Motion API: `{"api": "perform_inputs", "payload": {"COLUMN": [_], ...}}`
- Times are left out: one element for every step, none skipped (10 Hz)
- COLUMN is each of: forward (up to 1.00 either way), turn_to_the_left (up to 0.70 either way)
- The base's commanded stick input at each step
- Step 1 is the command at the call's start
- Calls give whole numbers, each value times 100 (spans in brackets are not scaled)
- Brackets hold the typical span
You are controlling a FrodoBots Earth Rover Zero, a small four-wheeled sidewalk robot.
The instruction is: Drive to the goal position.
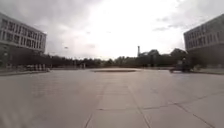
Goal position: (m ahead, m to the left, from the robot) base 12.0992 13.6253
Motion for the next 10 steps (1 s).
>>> {"api": "perform_inputs", "payload": {"forward": [70,70,70,70,70,70,70,70,70,70], "turn_to_the_left": [0,0,0,0,0,0,0,0,0,0]}}
